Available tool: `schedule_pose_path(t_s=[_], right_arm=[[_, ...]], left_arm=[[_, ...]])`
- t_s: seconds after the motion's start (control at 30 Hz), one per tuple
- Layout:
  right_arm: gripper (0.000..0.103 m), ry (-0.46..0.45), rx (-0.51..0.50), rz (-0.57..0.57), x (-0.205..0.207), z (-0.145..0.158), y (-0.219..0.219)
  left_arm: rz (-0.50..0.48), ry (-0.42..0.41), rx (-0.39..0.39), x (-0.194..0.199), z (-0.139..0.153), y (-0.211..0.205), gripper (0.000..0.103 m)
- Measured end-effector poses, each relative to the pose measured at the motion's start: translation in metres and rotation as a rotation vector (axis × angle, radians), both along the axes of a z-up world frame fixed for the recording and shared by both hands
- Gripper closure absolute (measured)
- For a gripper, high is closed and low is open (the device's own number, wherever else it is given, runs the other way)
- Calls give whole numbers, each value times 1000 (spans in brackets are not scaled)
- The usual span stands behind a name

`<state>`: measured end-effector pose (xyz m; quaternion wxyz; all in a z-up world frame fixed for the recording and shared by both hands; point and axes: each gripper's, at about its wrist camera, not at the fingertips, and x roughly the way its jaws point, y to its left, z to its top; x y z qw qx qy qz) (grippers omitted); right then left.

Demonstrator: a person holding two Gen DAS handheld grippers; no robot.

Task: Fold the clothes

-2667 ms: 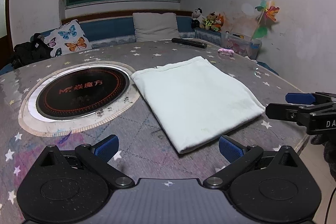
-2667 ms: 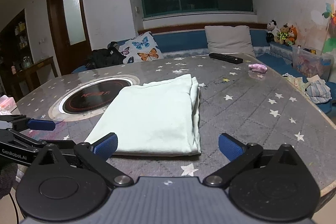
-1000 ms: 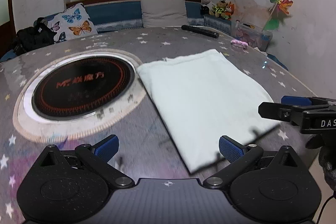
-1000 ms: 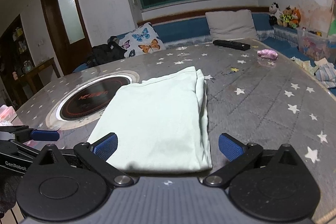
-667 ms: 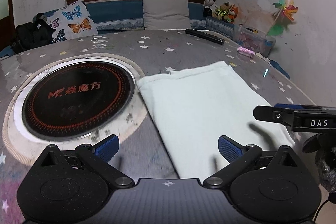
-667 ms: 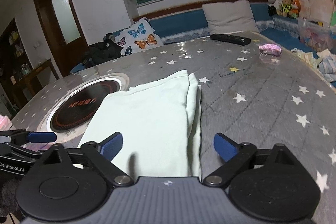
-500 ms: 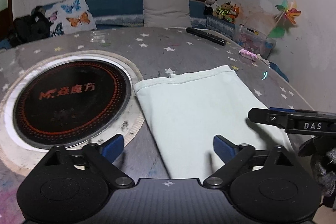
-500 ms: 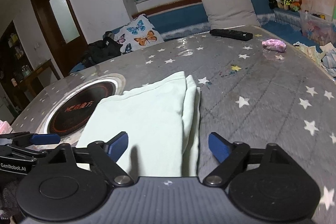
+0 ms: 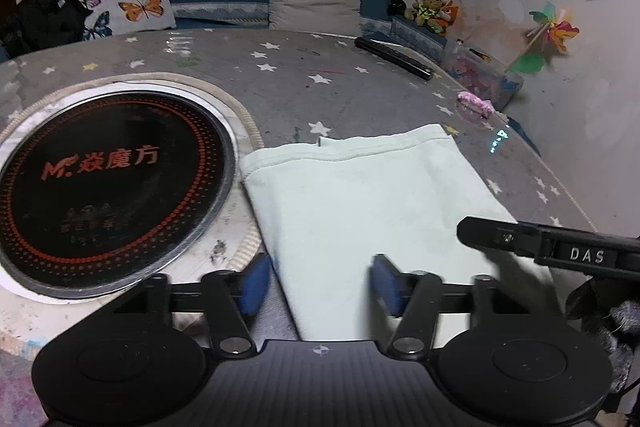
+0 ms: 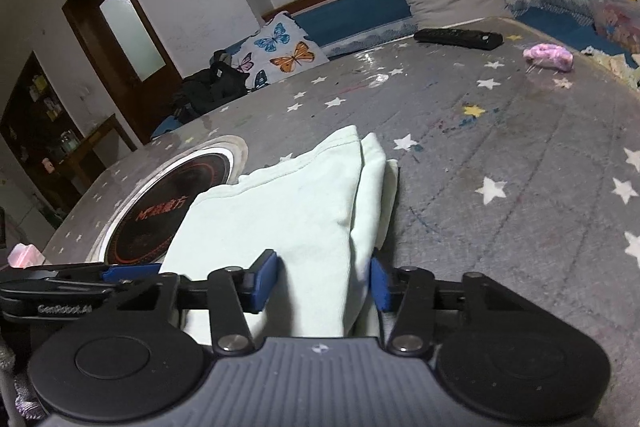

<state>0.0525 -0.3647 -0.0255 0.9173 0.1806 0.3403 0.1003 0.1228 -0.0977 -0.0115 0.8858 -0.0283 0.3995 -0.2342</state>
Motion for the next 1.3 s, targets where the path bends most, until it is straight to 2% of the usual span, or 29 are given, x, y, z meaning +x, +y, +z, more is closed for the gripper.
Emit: schedule_pose_path(t_s=[0.27, 0.3, 0.33, 0.4, 0.43, 0.47, 0.57, 0.87, 1.07, 1.23, 1.3], right_arm=[[51, -2, 41, -11, 1, -2, -6], [52, -2, 47, -10, 1, -3, -7], [58, 0, 53, -10, 2, -3, -7], [65, 3, 78, -13, 2, -4, -9], [69, 1, 92, -19, 1, -5, -10], [74, -1, 106, -25, 1, -6, -11], [83, -9, 136, -46, -4, -5, -13], [89, -70, 175, -74, -21, 15, -20], [96, -123, 154, -95, -28, 36, -34], [96, -101, 112, -128, -26, 41, -49], [95, -87, 87, -137, -26, 37, -53]], left_arm=[[28, 23, -26, 1, 2, 1, 49], [32, 26, -30, 1, 2, 1, 49], [36, 29, -33, 1, 2, 1, 50], [35, 32, -39, 2, 4, 1, 66], [35, 33, -42, 3, 4, 1, 71], [34, 35, -45, 3, 5, 1, 83], [33, 39, -53, 5, 7, 0, 92], [-13, -9, -63, 1, 30, -19, 95], [-57, -71, -66, 0, 53, -43, 97], [-78, -102, -42, 2, 61, -59, 97], [-75, -80, -30, 4, 53, -61, 96]])
